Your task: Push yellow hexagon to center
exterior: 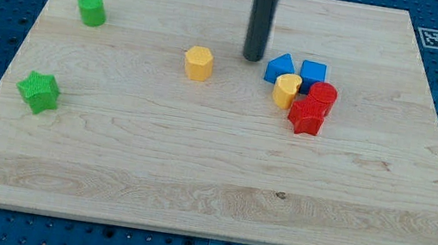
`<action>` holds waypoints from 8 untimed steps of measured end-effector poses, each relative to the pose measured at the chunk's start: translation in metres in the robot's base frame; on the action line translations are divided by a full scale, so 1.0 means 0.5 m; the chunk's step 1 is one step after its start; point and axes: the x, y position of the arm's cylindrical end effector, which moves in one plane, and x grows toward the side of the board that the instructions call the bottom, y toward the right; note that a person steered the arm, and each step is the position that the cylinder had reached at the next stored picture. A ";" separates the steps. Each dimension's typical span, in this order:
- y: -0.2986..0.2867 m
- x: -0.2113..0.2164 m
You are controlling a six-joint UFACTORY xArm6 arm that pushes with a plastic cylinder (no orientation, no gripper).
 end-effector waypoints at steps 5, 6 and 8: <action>-0.190 -0.047; -0.191 -0.047; -0.233 -0.047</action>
